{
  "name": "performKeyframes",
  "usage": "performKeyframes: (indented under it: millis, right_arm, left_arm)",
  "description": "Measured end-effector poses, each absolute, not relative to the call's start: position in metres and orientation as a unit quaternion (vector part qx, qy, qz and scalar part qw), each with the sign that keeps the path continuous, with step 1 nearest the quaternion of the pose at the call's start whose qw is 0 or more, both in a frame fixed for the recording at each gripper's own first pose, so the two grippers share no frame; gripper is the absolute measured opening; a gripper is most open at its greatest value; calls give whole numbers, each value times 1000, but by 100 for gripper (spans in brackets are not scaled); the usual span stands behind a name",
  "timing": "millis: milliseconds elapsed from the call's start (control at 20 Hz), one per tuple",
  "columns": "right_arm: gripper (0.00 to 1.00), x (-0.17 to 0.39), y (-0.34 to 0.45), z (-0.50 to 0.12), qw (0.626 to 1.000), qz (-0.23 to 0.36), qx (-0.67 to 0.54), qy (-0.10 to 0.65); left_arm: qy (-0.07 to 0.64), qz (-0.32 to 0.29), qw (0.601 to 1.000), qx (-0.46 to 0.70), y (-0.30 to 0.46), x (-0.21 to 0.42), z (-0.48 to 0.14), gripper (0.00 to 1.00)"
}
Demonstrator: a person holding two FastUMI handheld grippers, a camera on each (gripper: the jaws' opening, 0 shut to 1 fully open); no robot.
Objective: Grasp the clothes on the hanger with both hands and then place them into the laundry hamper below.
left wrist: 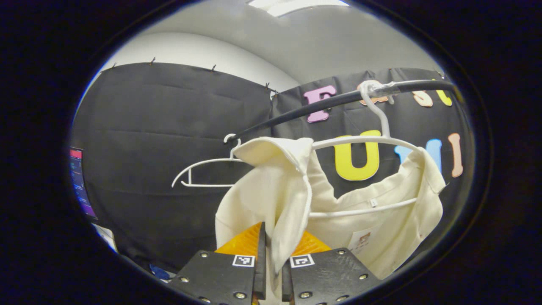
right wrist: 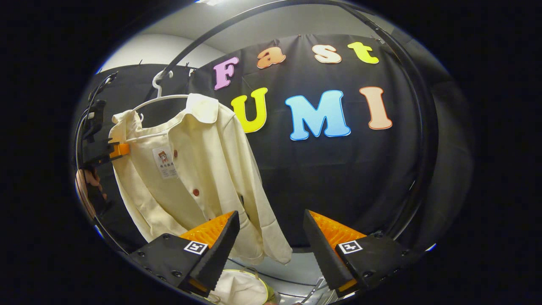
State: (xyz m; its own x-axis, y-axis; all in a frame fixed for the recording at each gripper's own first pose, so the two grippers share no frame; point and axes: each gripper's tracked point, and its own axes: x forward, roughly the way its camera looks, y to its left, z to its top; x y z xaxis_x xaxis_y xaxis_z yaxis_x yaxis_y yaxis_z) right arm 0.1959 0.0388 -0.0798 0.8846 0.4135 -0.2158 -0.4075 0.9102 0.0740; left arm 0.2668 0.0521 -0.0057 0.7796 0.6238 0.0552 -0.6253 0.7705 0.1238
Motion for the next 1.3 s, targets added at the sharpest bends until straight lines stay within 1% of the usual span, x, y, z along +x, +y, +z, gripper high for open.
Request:
performKeyframes:
  millis: [50,100,150,200,300,350,400,450,600,900,1100,1300]
  right_arm:
    - [92,193,41,-80,970,213,16,114]
    - [92,191,44,-79,970,215,15,112]
    - [92,187,49,-78,969,220,13,110]
    - [98,180,56,-76,967,230,10,108]
    - [98,170,80,-71,960,260,10,107]
    - [93,164,93,-67,956,276,9,104]
    - [93,161,105,-63,953,287,5,100]
    - [98,158,116,-60,951,294,-1,96]
    - [98,155,146,-44,948,307,0,86]
    - [98,185,188,-16,955,292,0,62]
    - [98,211,200,-4,962,267,-17,51]
    - [98,222,211,4,968,250,-17,31]
  left_arm:
    - [-9,312,949,53,50,271,-3,2]
    - [-8,299,953,44,49,266,-6,0]
    - [-5,287,957,40,50,264,-5,2]
    - [-3,276,960,36,50,261,-4,1]
    - [-3,252,967,23,48,256,1,1]
    - [-8,233,972,10,45,255,3,2]
    - [-17,215,977,-6,43,253,5,2]
    - [-20,202,979,-16,43,248,5,2]
    - [-13,177,984,-2,41,238,8,1]
    - [-19,128,990,-56,34,235,6,2]
    - [-16,124,990,-71,46,215,0,1]
    - [-17,113,991,-74,44,203,-2,1]
